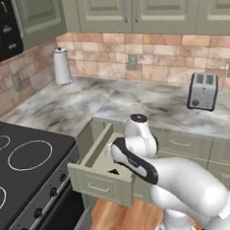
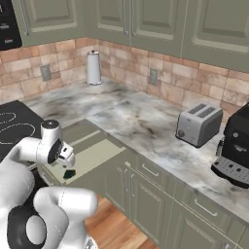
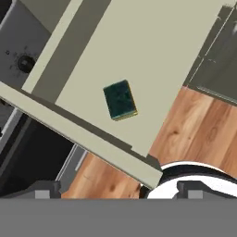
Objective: Restock the sink supplies by placing the sponge and soap dispenser on the counter and next to the sink. Make sure the soap dispenser is upright.
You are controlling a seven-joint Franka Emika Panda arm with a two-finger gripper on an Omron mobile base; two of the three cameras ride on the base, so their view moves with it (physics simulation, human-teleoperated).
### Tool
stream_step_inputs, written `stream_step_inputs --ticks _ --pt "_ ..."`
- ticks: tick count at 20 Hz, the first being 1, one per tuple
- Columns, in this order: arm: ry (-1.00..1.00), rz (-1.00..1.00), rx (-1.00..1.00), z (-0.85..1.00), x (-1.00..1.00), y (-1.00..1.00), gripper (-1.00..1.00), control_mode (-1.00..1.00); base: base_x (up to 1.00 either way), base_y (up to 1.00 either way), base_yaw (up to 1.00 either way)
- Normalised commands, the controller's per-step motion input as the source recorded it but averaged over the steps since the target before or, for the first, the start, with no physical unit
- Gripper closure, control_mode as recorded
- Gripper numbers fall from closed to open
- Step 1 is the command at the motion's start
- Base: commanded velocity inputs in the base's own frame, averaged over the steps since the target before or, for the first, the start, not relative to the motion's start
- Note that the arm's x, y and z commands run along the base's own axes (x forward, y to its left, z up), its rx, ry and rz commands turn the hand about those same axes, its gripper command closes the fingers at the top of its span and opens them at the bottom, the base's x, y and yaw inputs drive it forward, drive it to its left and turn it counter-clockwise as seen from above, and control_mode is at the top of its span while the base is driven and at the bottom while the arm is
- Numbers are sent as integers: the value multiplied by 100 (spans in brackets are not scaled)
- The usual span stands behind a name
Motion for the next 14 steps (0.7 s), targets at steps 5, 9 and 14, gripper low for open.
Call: stream_step_inputs --ticks 5,9,14 --pt "11 0 0 -29 49 2 -100 -100 0 0 0" --pt "9 0 0 -20 47 0 -100 -100 0 0 0" --pt "8 0 -5 -42 36 2 -100 -100 0 0 0"
